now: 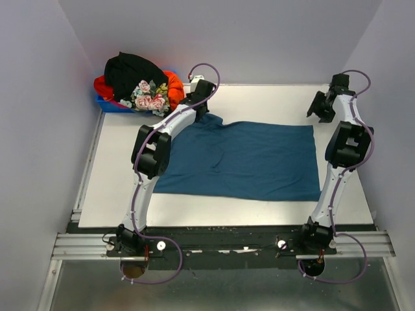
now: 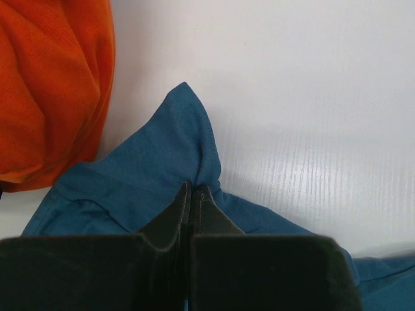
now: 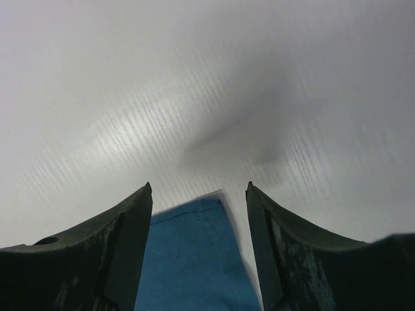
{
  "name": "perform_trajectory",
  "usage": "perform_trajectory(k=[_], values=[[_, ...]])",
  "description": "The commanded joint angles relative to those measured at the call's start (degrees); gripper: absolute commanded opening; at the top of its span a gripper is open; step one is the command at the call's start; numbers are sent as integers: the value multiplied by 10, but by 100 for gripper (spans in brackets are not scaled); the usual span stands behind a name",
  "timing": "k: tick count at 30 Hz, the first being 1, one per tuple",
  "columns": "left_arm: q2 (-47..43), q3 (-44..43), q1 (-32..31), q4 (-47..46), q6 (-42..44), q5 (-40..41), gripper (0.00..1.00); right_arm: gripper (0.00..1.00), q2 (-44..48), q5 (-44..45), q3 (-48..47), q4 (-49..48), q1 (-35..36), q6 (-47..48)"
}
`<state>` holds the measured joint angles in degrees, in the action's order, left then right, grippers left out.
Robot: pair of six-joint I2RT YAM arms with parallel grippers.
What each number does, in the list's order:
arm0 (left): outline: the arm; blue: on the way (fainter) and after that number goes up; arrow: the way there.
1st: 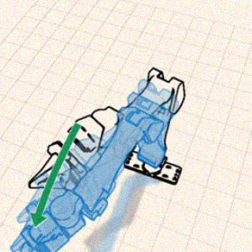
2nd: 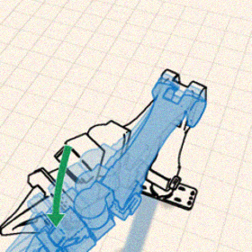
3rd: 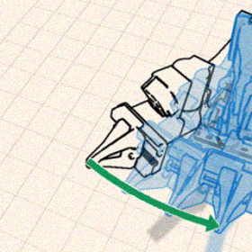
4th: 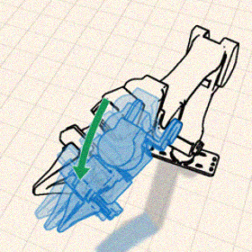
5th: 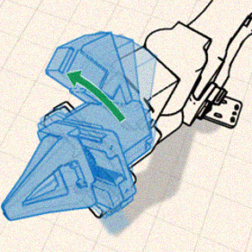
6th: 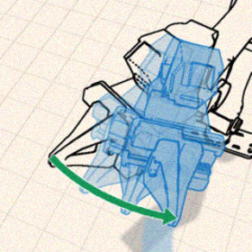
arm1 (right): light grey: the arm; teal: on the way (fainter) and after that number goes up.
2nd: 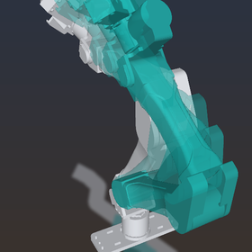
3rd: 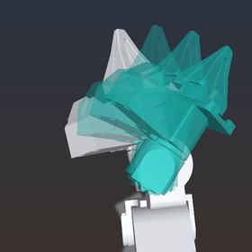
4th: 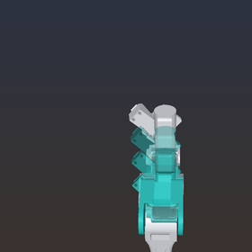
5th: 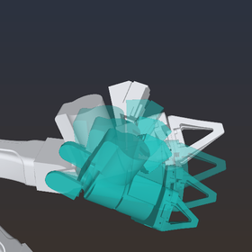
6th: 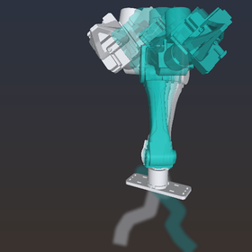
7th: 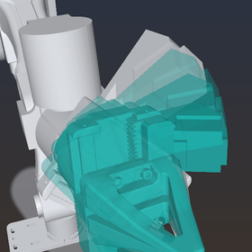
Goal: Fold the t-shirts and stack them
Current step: Grap the side of the flattened tshirt furthest away from the robot with both arms
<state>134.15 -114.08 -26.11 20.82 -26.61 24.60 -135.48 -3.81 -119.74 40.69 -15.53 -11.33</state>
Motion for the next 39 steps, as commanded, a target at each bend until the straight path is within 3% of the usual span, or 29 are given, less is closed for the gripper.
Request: perform_trajectory(k=[1, 3, 5, 6, 15, 19, 22, 39], values=[[-33, 5, -1, -4, -5, -10, 0, 68, -12, -7, -9, 36, -3, 1], [-34, 5, -2, -3, -4, -10, 0, 65, -15, 2, -8, 37, -3, 3], [-35, 6, -2, -5, -4, -10, 0, 46, -26, 3, -12, 42, -3, 6], [-35, 6, -2, -5, -4, -10, 0, 42, -35, 4, -26, 54, -3, 7], [-36, 5, -2, -4, -3, -11, 0, 52, -33, 17, -28, 77, -3, -1], [-35, 5, -1, -5, -3, -13, 0, 35, -29, 21, -4, 62, -3, 1], [-35, 3, -1, -3, 7, -4, 0, 33, -50, 17, -41, 95, -3, 4], [-39, 4, 4, -3, 6, -10, 0, 43, -33, 64, -20, 91, 13, -23]])
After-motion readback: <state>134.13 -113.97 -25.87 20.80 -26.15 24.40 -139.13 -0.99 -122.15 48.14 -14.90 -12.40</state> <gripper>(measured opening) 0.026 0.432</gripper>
